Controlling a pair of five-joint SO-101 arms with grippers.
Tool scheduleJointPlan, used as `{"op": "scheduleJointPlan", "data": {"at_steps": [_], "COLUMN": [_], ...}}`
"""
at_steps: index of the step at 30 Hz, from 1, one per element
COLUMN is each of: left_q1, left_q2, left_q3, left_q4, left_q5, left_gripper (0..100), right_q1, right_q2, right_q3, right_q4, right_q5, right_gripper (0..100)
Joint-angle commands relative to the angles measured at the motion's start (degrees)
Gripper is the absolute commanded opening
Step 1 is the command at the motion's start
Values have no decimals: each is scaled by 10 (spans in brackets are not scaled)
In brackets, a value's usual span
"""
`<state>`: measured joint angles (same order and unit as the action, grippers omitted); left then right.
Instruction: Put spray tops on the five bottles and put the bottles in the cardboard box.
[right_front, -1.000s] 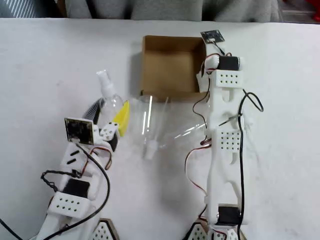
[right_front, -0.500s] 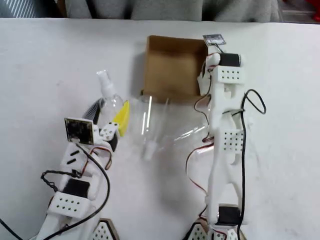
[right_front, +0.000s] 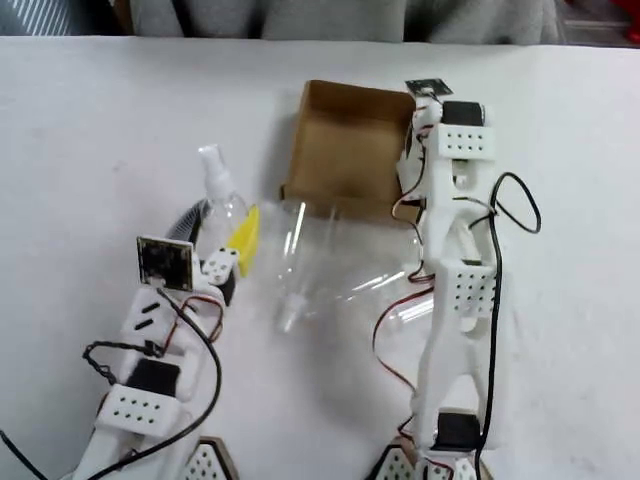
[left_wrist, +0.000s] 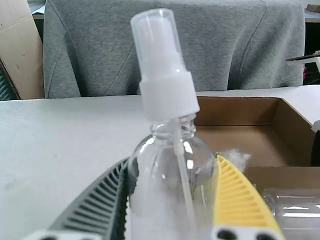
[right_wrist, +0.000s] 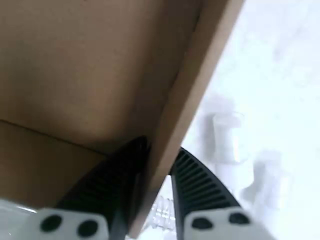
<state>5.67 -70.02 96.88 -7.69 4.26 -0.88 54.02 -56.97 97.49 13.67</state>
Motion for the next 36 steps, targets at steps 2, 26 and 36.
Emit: {"op": "scheduleJointPlan", "data": {"at_steps": [2,26,36], "left_q1": [-5,-5,-7], "left_q2": [-12,-12,-12], "left_q3": [-7,-6,-5], "left_q4": [-18,-18,-18], "left_q5": [-8,-8,-8], "left_gripper": [49,49,49], "right_q1": [-25,-48,-32], "right_q2": [-45,-263,-341], "right_q3": [-3,361,529], "right_q4": [7,-161,-277], "right_q5": [23,67,76], "right_gripper": [17,17,20]}}
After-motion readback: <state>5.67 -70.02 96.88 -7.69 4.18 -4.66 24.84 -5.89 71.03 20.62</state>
